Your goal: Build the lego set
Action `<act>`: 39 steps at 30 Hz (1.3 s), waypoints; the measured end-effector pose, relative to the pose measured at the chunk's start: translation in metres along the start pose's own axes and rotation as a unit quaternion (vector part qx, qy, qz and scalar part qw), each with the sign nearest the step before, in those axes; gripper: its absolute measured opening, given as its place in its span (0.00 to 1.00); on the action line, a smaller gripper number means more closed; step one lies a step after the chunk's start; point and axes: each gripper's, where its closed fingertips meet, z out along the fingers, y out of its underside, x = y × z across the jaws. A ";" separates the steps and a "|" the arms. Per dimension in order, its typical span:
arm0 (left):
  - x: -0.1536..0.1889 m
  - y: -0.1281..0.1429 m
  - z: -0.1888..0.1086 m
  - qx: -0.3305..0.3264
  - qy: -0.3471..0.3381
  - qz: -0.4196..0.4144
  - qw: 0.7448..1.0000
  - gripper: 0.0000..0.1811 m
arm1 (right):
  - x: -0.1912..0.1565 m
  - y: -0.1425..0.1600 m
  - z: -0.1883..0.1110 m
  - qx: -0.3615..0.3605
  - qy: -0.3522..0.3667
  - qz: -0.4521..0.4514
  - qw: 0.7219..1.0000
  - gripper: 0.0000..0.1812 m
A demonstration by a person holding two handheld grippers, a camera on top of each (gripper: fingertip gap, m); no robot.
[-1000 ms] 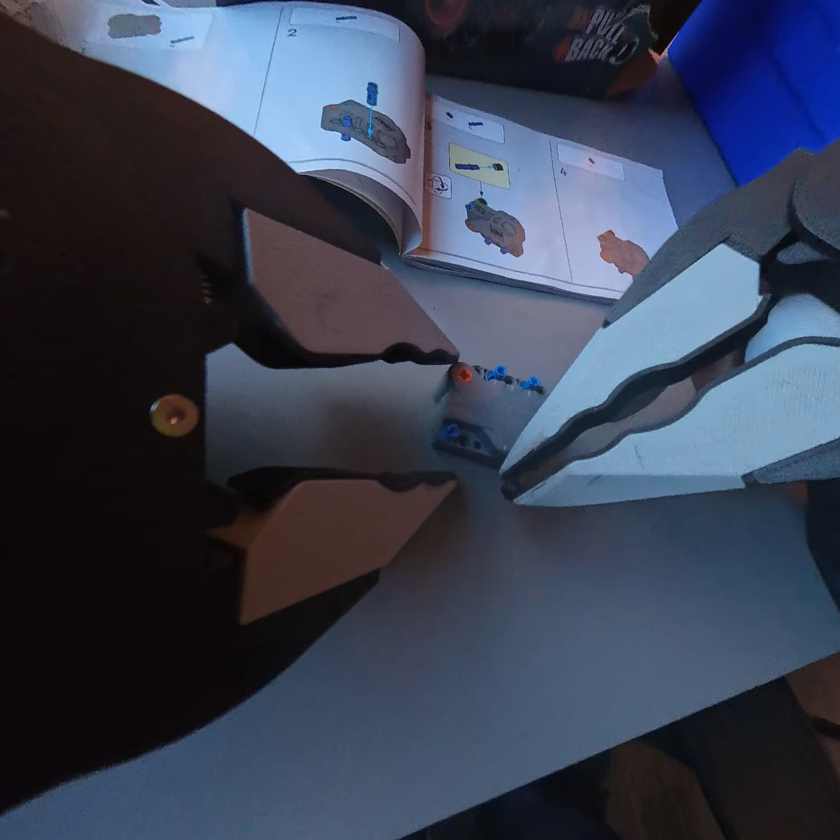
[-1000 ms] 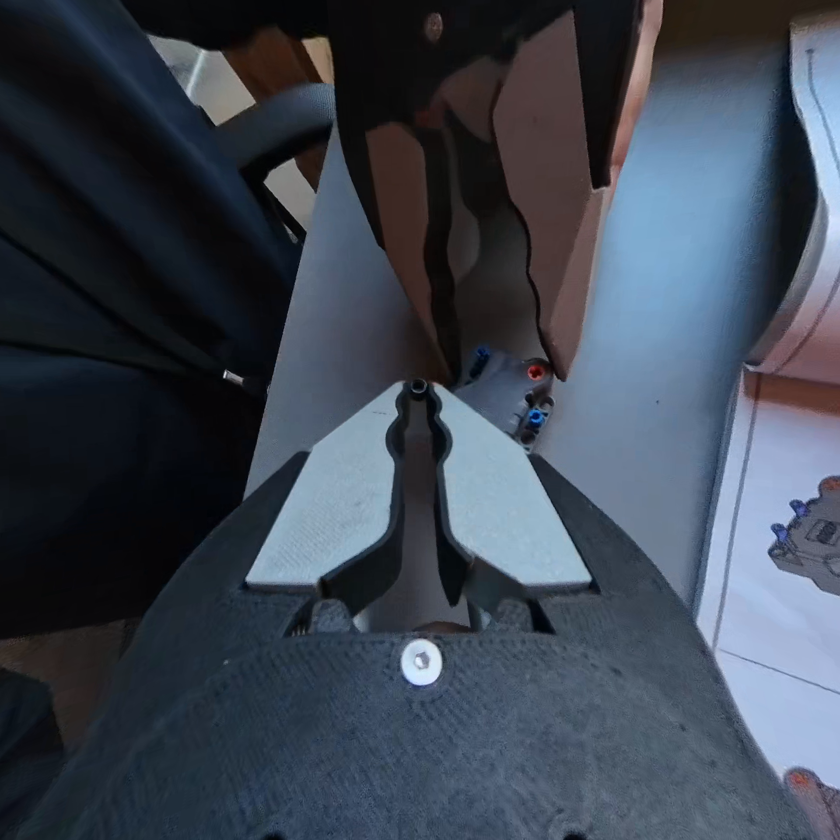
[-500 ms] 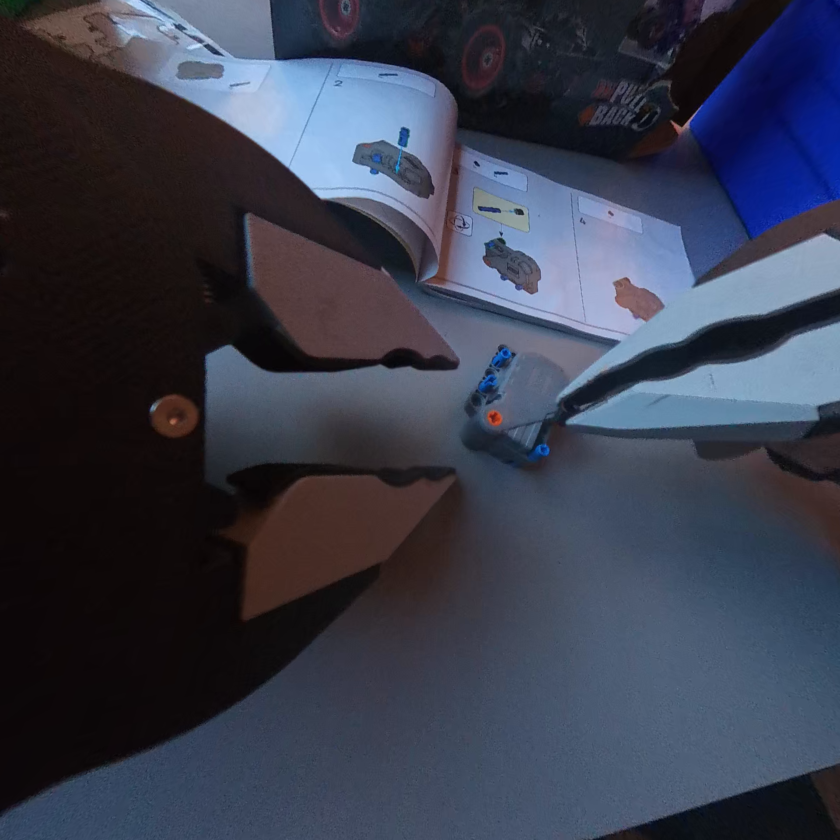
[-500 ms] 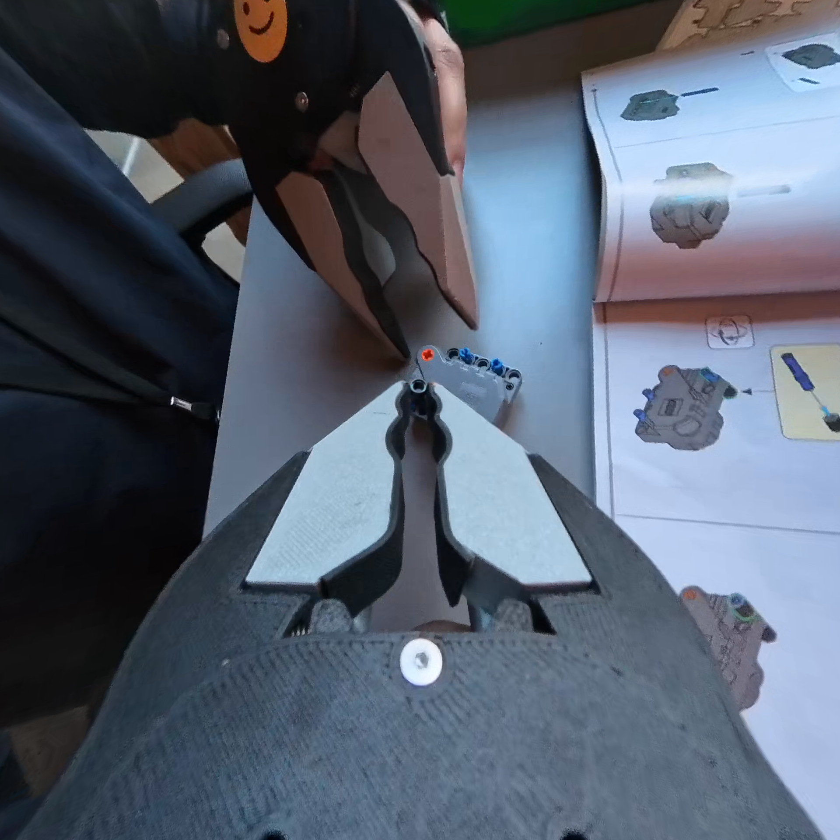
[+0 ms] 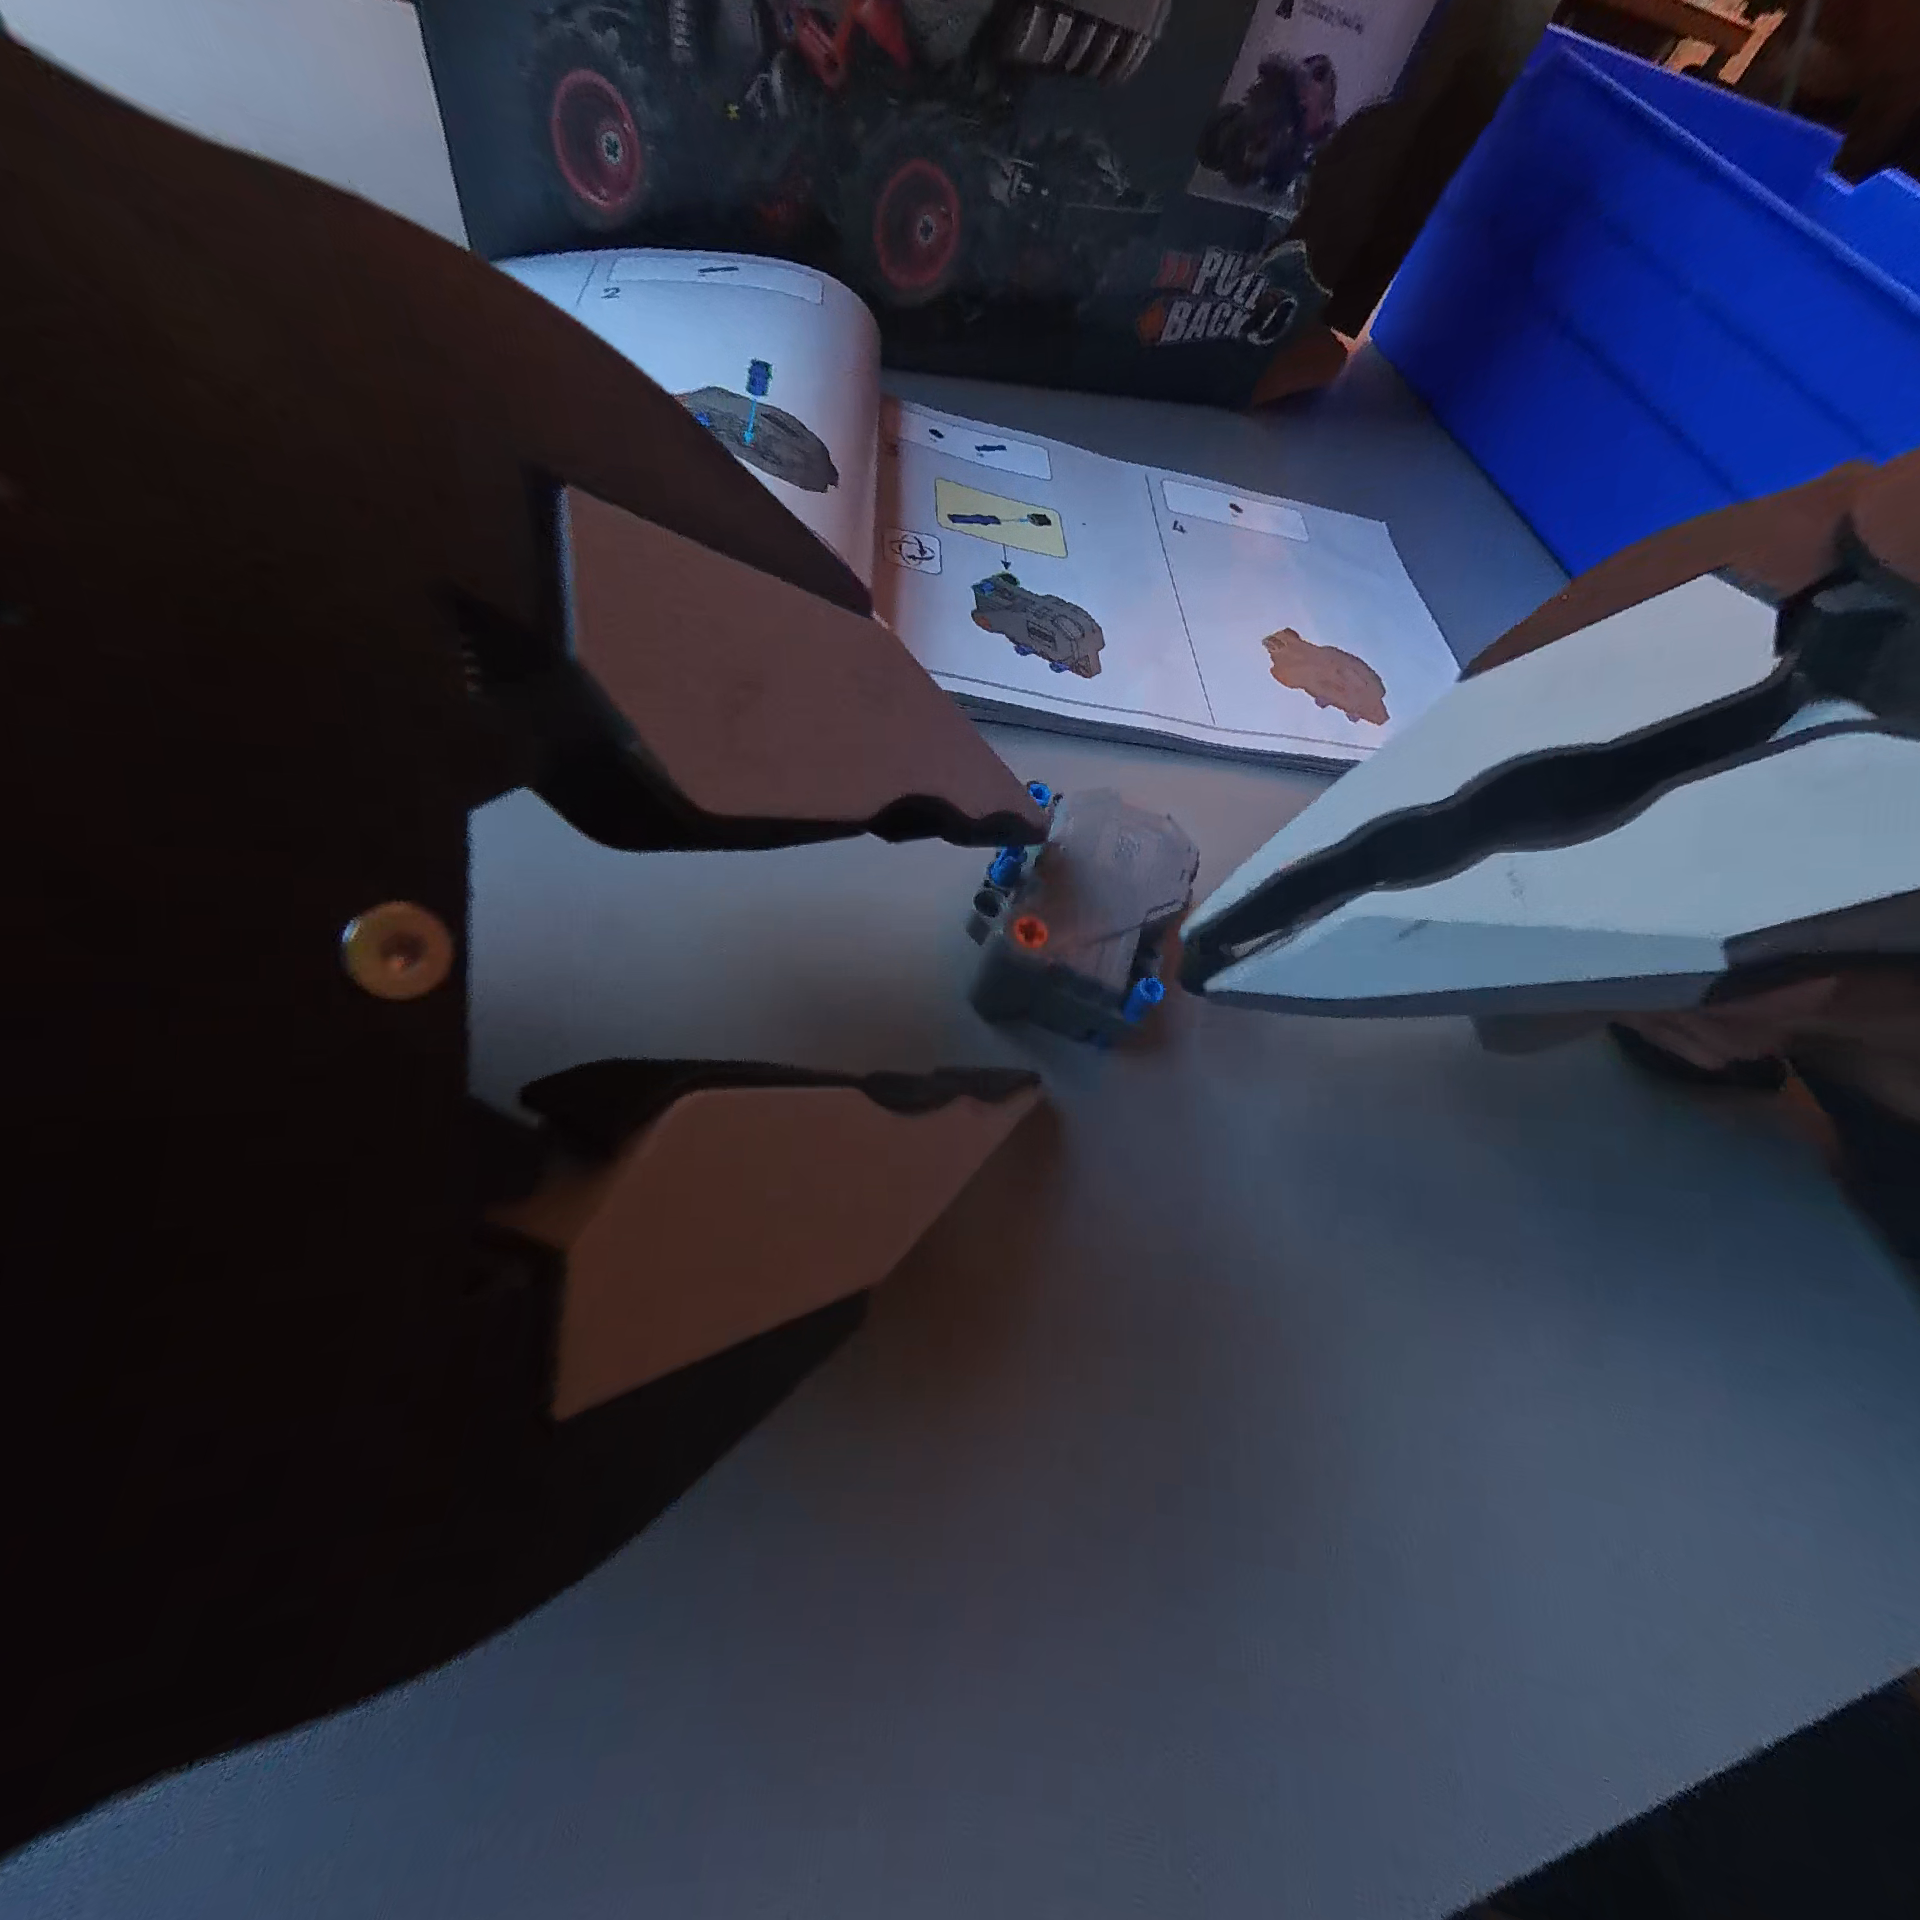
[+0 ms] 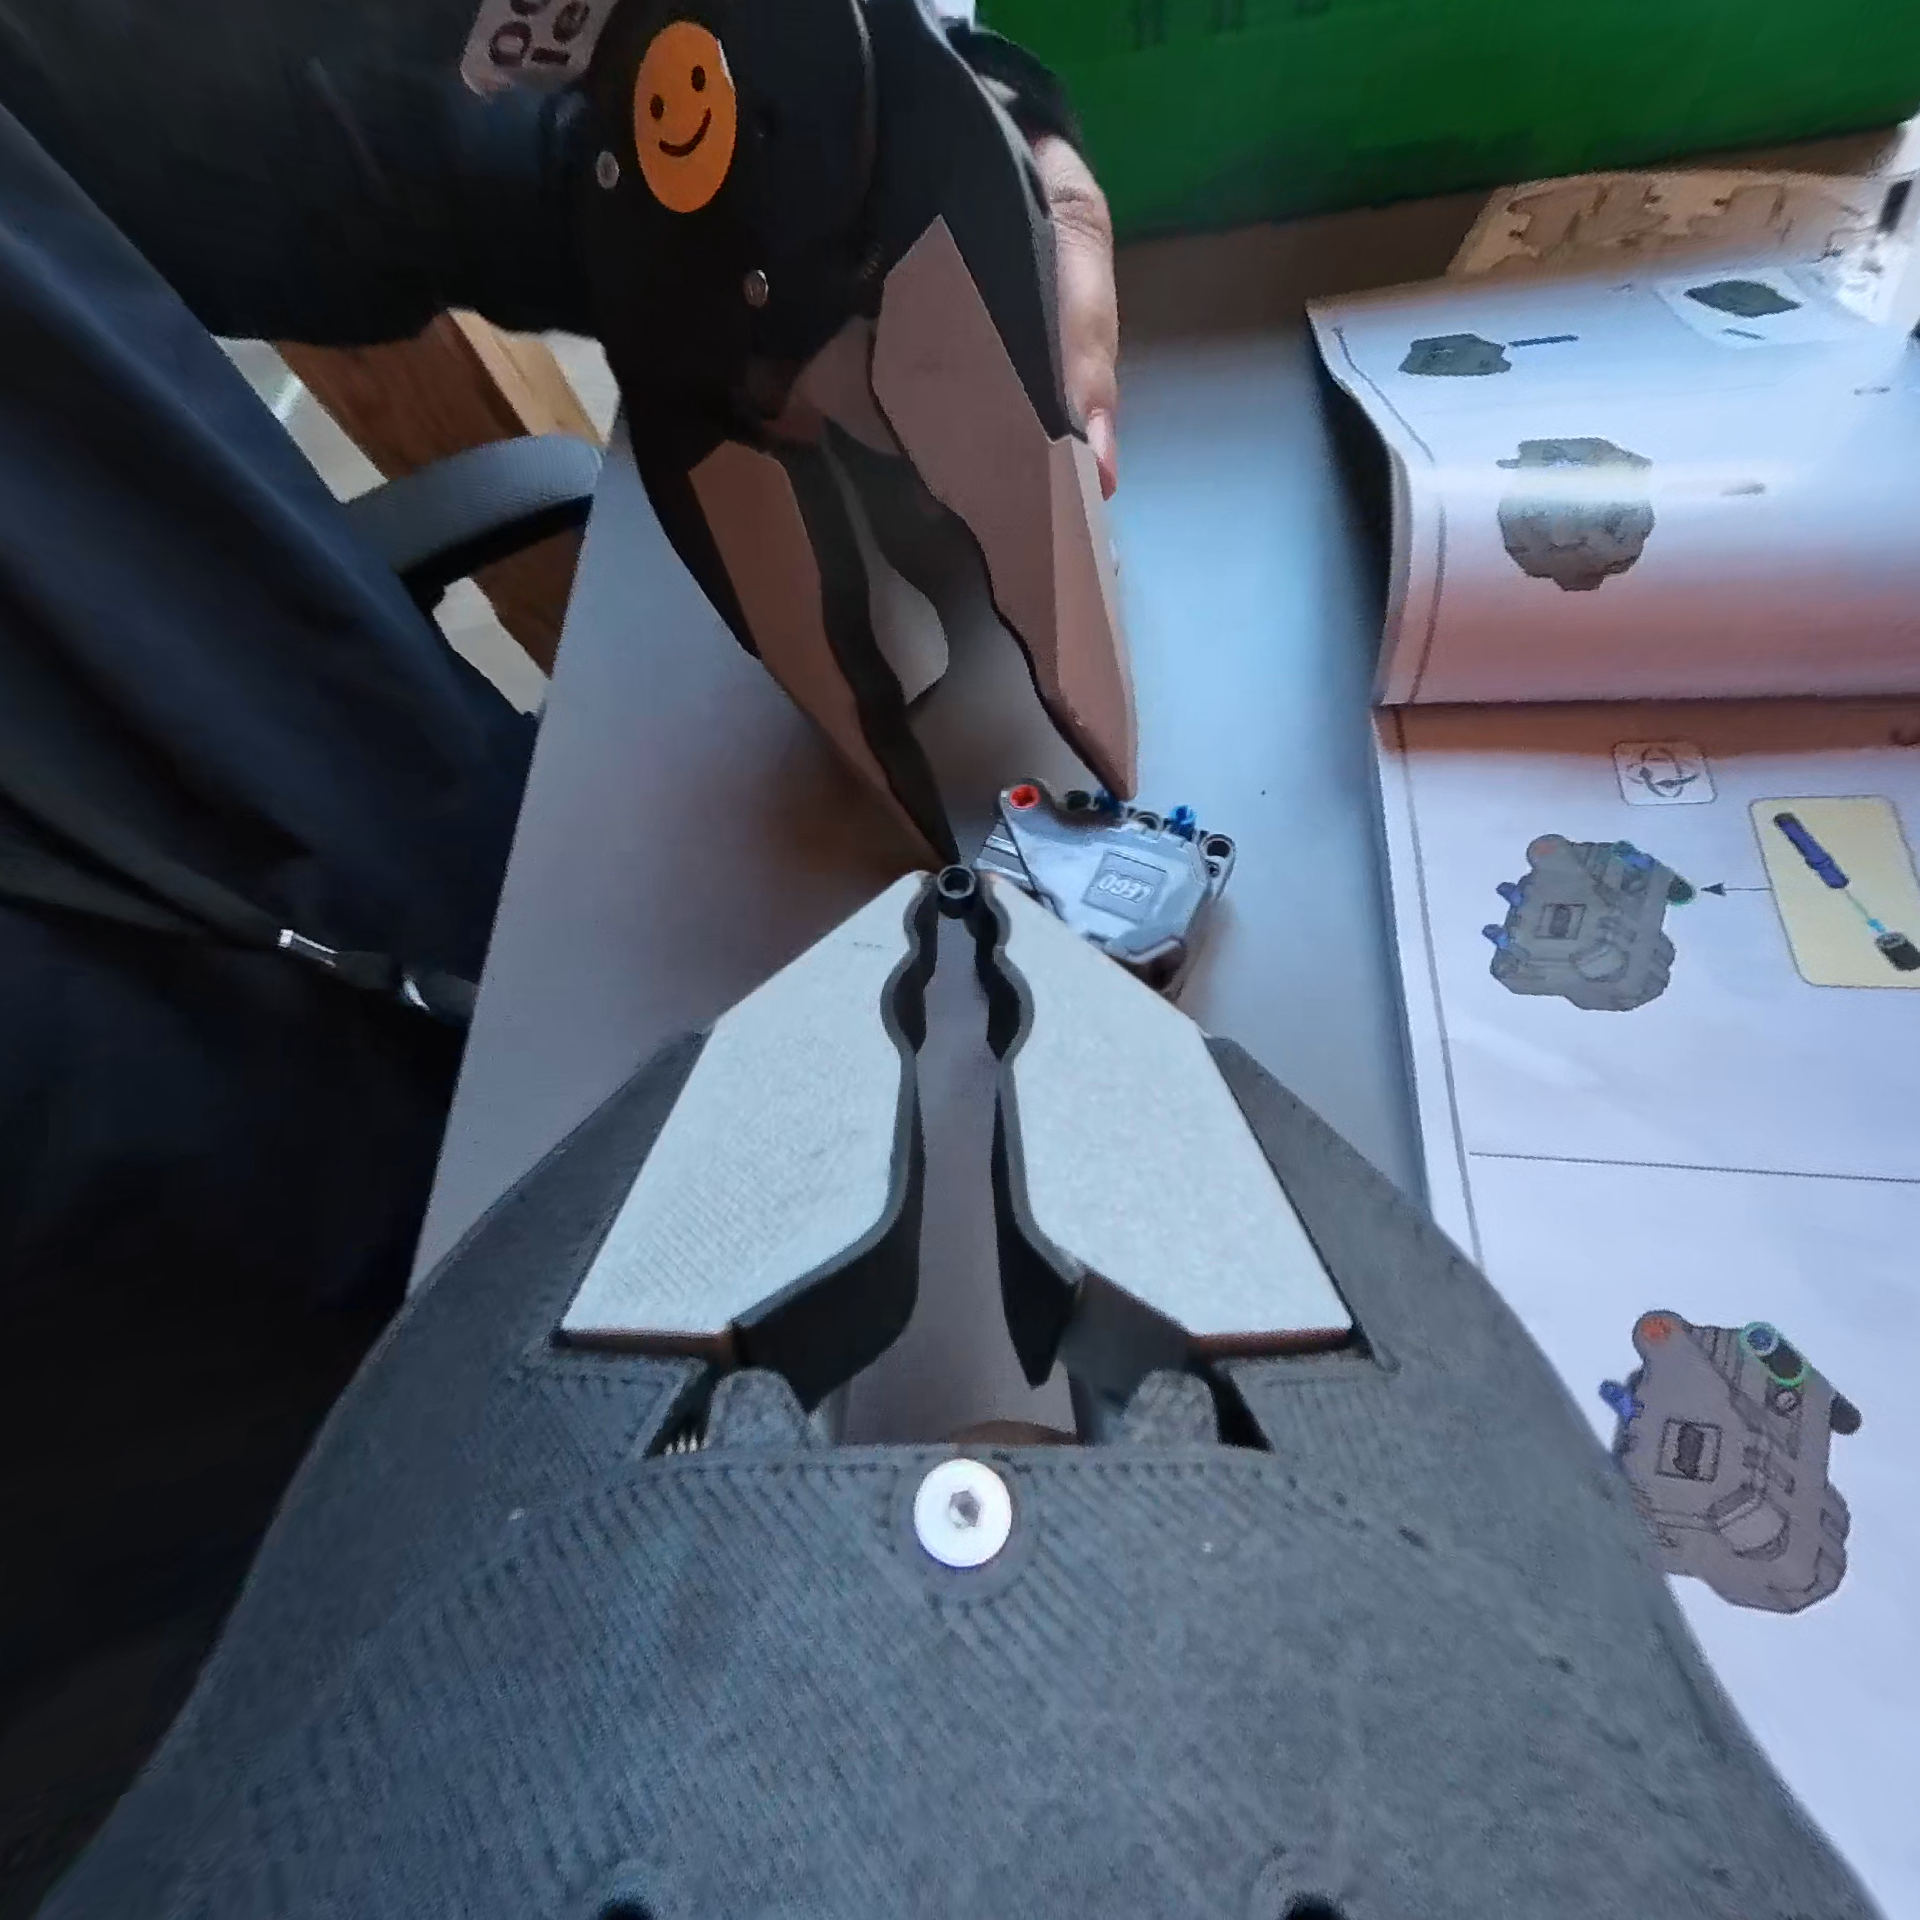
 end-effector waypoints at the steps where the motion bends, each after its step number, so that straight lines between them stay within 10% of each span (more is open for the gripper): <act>1: 0.002 -0.002 0.001 0.005 0.004 -0.005 1.000 0.23 | 0.001 0.001 0.001 -0.004 0.007 -0.007 1.000 0.01; 39: -0.009 -0.003 0.012 -0.011 -0.070 0.050 0.996 0.15 | 0.008 0.007 0.000 -0.020 0.068 -0.042 0.997 0.01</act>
